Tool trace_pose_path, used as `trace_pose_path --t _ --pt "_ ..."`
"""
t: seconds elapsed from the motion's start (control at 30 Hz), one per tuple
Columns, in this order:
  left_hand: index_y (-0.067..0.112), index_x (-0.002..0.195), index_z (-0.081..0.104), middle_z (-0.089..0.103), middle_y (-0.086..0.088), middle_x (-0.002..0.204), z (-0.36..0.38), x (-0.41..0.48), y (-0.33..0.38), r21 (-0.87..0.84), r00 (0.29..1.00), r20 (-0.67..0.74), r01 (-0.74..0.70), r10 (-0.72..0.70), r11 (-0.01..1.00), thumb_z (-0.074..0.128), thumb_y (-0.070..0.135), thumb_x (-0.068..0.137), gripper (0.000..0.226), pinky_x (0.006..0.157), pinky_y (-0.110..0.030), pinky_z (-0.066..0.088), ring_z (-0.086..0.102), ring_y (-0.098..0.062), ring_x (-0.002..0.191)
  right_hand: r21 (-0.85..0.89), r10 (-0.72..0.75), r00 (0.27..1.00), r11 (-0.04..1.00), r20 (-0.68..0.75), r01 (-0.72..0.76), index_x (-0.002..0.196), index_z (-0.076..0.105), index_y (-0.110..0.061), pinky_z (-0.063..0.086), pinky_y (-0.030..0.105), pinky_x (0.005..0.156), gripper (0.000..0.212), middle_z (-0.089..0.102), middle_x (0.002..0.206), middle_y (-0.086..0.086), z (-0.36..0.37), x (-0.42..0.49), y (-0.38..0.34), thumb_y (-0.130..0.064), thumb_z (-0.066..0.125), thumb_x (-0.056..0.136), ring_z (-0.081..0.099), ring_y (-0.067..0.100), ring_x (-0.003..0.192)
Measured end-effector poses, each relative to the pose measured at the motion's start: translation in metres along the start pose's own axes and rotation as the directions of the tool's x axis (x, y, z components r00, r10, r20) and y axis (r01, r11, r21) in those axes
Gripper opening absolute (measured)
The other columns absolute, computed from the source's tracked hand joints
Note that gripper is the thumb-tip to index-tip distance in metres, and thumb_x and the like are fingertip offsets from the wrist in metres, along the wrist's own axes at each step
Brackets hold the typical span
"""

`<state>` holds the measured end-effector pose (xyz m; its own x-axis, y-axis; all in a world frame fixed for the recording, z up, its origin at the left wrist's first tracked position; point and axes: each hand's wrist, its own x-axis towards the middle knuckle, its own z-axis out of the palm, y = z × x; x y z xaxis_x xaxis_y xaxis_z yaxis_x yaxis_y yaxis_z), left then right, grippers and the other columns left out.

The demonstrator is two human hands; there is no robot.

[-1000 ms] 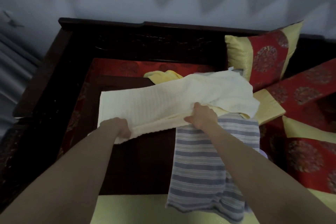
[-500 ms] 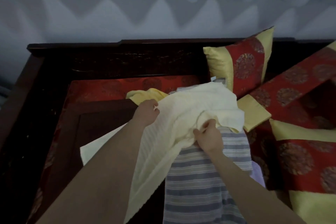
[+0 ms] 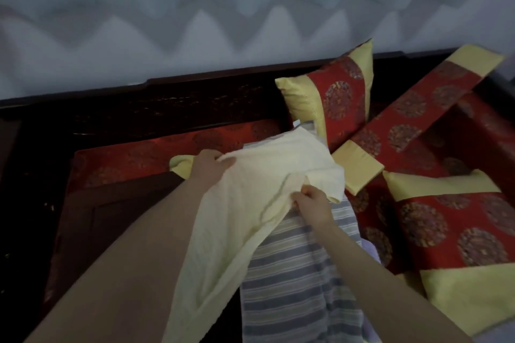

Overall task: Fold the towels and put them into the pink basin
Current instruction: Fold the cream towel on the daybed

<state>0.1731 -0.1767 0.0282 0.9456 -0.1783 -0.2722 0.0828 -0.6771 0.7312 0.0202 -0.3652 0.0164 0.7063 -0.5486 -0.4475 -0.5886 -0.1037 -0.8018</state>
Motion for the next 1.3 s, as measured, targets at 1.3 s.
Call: trace_pose_path --t 1.3 --pt "0.033 0.079 0.053 0.061 0.002 0.085 -0.147 -0.154 -0.236 0.172 0.995 0.096 0.012 -0.029 0.985 0.069 0.015 0.081 0.024 0.073 -0.017 0.041 0.059 -0.018 0.086 -0.737 -0.315 0.808 0.338 0.498 0.586 0.127 0.047 -0.024 0.042 0.035 0.096 0.038 0.044 0.133 -0.004 0.121 -0.07 0.003 -0.026 0.053 0.09 0.043 0.018 0.122"
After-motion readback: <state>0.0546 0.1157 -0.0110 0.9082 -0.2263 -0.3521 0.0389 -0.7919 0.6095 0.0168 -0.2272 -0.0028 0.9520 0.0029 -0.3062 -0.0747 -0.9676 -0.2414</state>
